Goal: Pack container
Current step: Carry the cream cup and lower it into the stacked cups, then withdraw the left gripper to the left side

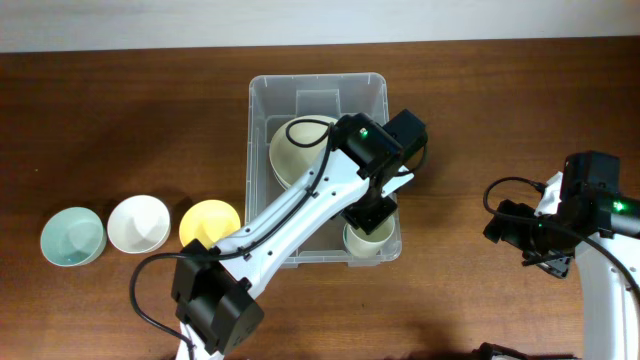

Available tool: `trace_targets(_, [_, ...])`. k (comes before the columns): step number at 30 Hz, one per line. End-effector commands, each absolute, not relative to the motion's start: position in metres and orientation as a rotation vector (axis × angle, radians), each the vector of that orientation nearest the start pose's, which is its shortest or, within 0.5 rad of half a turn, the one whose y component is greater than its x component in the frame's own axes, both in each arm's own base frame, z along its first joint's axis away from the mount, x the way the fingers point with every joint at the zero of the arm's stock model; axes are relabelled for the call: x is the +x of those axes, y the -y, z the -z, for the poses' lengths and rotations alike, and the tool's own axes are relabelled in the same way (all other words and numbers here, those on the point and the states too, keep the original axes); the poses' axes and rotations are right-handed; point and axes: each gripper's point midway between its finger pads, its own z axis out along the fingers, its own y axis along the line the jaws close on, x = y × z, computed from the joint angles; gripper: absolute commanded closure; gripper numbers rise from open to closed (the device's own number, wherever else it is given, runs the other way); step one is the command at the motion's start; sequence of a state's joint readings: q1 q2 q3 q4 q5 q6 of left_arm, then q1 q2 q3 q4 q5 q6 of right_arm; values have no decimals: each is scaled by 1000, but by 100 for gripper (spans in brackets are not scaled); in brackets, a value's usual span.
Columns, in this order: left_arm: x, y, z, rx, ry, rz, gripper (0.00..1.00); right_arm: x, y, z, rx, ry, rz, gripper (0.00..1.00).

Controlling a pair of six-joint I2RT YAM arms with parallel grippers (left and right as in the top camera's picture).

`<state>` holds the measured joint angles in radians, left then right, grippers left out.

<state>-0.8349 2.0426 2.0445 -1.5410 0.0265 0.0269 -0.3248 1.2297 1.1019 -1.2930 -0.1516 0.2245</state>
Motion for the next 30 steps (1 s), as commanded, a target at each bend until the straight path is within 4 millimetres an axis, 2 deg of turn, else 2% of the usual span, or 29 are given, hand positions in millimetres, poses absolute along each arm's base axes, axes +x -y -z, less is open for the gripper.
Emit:
trace_targets(1, [261,299,-161,1313,-2826,73,94,214,45,-147,772,-2885,-208,10])
trace_targets(15, [263,298,-161,1306,-2822,71,93,214,45,-147,772,-2884,-207,10])
trace_targets(16, [263,299,-161,1307,-2821,71,91,214,45,-147,772,-2884,-207,10])
trace_targets(19, [263,298,-161,1307,-2822,71,62,214,45,-147,772,-2885,-208,10])
trace_targets(20, [263,298,-161,1307,-2822,71,56,214,45,-147,772,-2885,-208,10])
trace_targets(30, [264,295,-161,1306,-2823,44,55,214,45,-147,772,-2885,-207,10])
